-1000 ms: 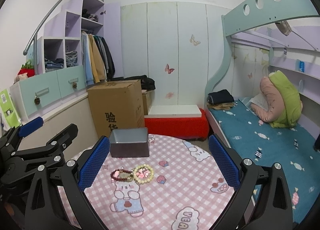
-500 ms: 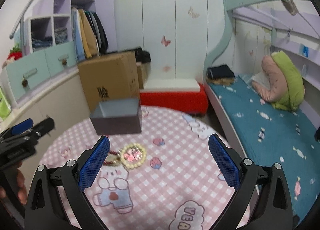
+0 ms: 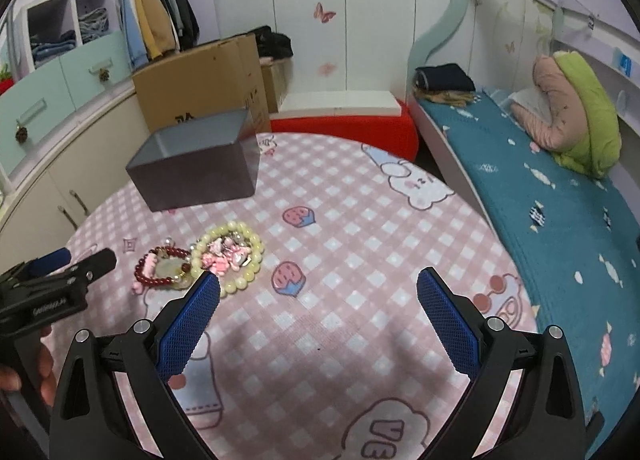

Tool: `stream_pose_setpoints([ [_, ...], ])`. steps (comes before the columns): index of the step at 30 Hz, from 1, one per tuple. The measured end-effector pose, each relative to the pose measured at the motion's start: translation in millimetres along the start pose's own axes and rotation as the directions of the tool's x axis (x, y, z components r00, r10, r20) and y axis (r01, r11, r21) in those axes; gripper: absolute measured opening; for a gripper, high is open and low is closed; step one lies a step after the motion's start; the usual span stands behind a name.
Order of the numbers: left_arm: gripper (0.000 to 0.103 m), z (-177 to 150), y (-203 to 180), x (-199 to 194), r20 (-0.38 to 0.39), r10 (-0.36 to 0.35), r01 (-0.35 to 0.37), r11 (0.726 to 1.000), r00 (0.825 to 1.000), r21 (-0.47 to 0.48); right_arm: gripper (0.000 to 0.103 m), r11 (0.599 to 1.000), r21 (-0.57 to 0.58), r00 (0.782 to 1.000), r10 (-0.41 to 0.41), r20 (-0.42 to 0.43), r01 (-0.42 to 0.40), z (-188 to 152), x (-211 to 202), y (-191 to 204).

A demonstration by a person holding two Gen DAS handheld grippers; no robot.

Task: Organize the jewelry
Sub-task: 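Grasp the dark red bead bracelet with the left tool while the right tool grasps the pale yellow bead bracelet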

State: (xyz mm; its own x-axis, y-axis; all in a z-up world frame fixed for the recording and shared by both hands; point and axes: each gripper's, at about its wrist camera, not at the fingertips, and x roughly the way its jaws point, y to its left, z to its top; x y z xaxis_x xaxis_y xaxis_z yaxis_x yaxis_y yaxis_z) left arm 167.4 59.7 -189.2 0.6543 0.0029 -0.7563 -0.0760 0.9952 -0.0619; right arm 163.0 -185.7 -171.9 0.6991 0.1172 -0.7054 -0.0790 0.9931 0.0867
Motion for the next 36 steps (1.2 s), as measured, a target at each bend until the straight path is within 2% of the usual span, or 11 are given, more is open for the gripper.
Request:
stream_pose_setpoints([
  [2,0.085,5,0,12,-0.029,0.027,-0.027,0.999,0.999,0.017,0.096,1.0,0.001,1.0,0.005,-0.007,-0.005,0,6,-1],
  [5,0.085,4,2,26,-0.073,0.036,-0.033,0.999,0.997,0.036,0.096,1.0,0.005,1.0,0.016,-0.02,-0.016,2,13,0],
  [10,0.085,6,3,32,-0.096,-0.017,0.021,0.999,0.995,0.033,0.096,1.0,0.001,0.999,0.029,-0.043,-0.029,5,26,3],
  [16,0.085,7,-4,42,-0.123,0.017,-0.007,0.997,0.992,0.079,0.096,0.999,-0.007,0.997,0.04,-0.063,-0.041,6,35,6],
  [18,0.079,9,-5,43,-0.121,0.014,-0.003,0.996,0.993,0.094,0.096,0.999,-0.012,0.997,0.041,-0.07,-0.042,7,38,7],
  [20,0.06,10,-8,41,-0.11,0.012,0.001,0.994,0.994,0.113,0.096,0.999,-0.021,0.996,0.041,-0.076,-0.043,9,41,8],
  [24,0.035,9,-10,38,-0.097,-0.006,0.02,0.99,0.995,0.139,0.096,0.998,-0.041,0.995,0.051,-0.089,-0.054,13,48,13],
  [25,0.015,9,-10,37,-0.088,-0.005,0.017,0.989,0.996,0.144,0.096,0.997,-0.045,0.994,0.052,-0.092,-0.056,15,50,13],
  [26,0.006,10,-8,37,-0.083,-0.001,0.013,0.989,0.997,0.145,0.096,0.997,-0.048,0.994,0.056,-0.098,-0.061,16,53,14],
  [30,0.006,13,4,34,-0.097,-0.074,0.083,0.992,0.993,0.096,0.096,0.996,-0.06,0.989,0.057,-0.139,-0.066,19,65,17],
  [36,0.006,18,10,-1,-0.022,-0.183,0.185,0.98,0.983,0.072,0.096,0.993,-0.099,0.985,0.041,-0.168,-0.059,19,77,30],
])
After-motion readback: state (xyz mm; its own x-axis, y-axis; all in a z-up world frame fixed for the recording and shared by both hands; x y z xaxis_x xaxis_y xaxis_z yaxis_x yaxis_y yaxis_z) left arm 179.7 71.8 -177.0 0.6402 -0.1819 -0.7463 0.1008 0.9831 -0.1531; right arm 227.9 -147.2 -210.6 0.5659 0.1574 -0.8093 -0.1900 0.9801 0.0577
